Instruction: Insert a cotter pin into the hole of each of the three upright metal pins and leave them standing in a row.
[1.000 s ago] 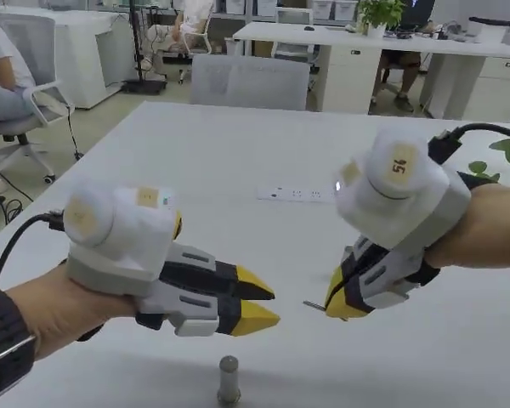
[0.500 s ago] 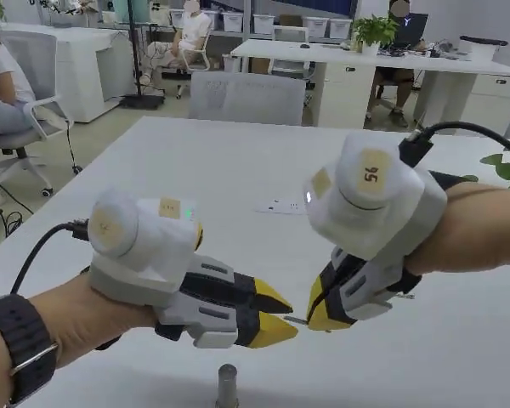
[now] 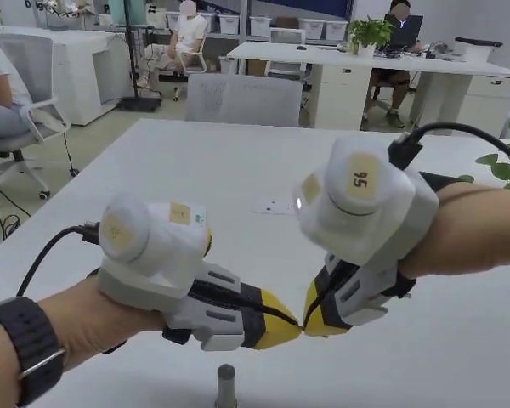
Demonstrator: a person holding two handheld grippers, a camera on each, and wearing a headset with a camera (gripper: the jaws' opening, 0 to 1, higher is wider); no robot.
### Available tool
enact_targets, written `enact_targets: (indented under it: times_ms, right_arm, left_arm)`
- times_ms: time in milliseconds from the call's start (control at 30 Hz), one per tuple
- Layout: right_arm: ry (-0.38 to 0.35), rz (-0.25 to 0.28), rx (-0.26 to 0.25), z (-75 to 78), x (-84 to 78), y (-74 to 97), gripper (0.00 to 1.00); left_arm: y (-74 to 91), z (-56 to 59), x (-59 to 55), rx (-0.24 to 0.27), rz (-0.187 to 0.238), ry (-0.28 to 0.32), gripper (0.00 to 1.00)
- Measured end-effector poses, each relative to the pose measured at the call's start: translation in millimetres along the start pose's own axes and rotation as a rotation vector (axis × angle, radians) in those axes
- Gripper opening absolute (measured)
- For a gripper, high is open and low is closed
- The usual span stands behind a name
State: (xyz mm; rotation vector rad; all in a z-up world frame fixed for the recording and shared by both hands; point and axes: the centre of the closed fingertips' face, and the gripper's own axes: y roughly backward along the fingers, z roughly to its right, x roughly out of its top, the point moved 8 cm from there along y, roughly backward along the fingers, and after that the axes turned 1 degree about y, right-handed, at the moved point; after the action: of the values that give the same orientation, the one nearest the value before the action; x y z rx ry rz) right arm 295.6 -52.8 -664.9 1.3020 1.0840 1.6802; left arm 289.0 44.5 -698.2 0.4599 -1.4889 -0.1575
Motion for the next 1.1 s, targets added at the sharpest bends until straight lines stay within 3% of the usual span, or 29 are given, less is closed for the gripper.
enact_targets:
  times_ms: [700,933,1100]
  right_arm:
    - [-0.008,0.018,0.013,-2.9,-2.8,-0.6,0.04]
    - [-0.011,0.022,0.029,-5.3,-9.0,-0.1,0.1]
    - [-0.084,0.102,0.081,-3.4,-18.7,6.3,0.14]
  left_arm:
    - [-0.4,0.7,-3.5,-0.025,0.035,0.058,0.0]
    - [1.6,1.9,-3.3,-0.027,0.045,0.063,0.0]
    - [5.3,6.1,-0.8,-0.039,0.051,0.052,0.0]
